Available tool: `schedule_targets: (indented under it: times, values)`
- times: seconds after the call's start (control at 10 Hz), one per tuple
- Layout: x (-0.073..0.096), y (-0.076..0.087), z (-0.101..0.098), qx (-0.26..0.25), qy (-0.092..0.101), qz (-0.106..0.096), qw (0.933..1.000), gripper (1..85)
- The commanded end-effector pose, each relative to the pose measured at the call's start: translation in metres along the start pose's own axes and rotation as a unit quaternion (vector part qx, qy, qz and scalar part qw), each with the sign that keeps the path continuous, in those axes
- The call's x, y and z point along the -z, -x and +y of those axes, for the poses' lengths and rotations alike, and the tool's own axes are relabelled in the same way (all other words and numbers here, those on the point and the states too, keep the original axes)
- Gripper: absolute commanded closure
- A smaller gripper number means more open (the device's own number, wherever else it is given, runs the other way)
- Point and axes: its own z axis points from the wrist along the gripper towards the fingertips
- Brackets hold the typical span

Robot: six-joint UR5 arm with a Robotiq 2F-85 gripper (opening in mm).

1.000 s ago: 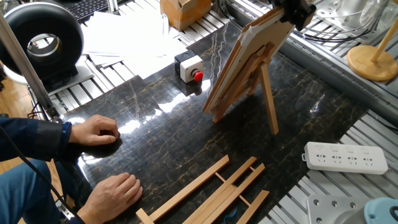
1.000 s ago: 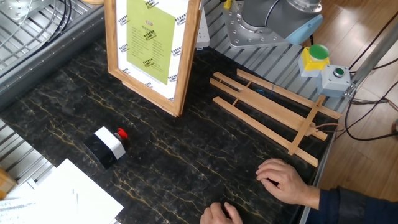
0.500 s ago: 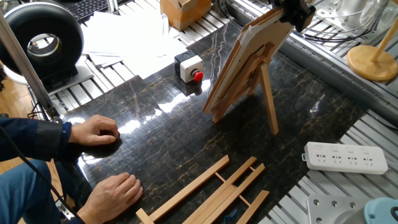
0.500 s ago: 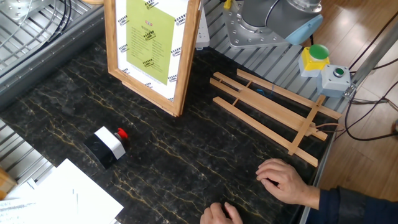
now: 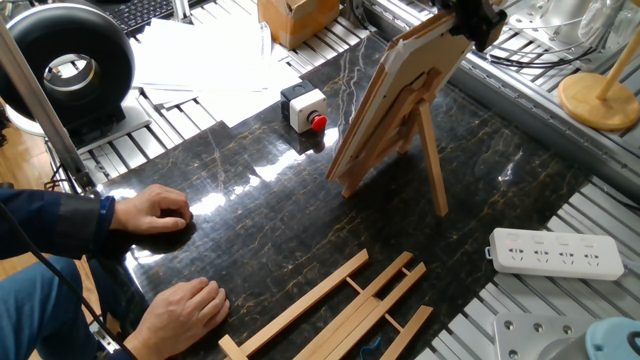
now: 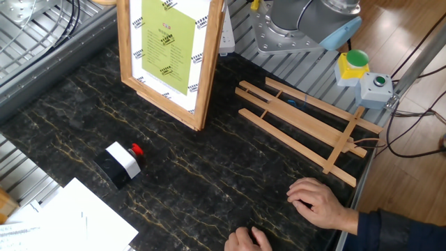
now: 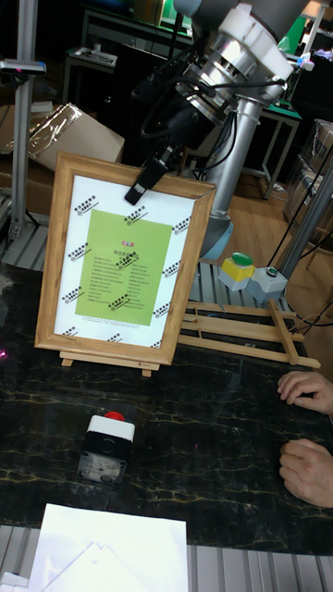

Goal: Put the photo frame on the bracket

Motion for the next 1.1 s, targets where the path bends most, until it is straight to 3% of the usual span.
schedule_targets:
  times: [0.0, 0.2, 0.5, 0.8, 1.0]
  values:
    - [0.0013, 0.0045, 0.0005, 0.002, 0.002, -0.009, 1.0, 65.0]
    - [-0.0016, 0.007, -0.0009, 0.013, 0.01, -0.018, 0.9997, 54.7]
    - [-0.0022, 0.0071, -0.0028, 0.017, 0.009, -0.018, 0.9997, 53.3]
    - [-0.0025, 0.0069, -0.0046, 0.03, 0.009, -0.02, 0.9993, 37.0]
    - [-0.0006, 0.0082, -0.0032, 0.036, 0.021, -0.025, 0.9988, 32.0]
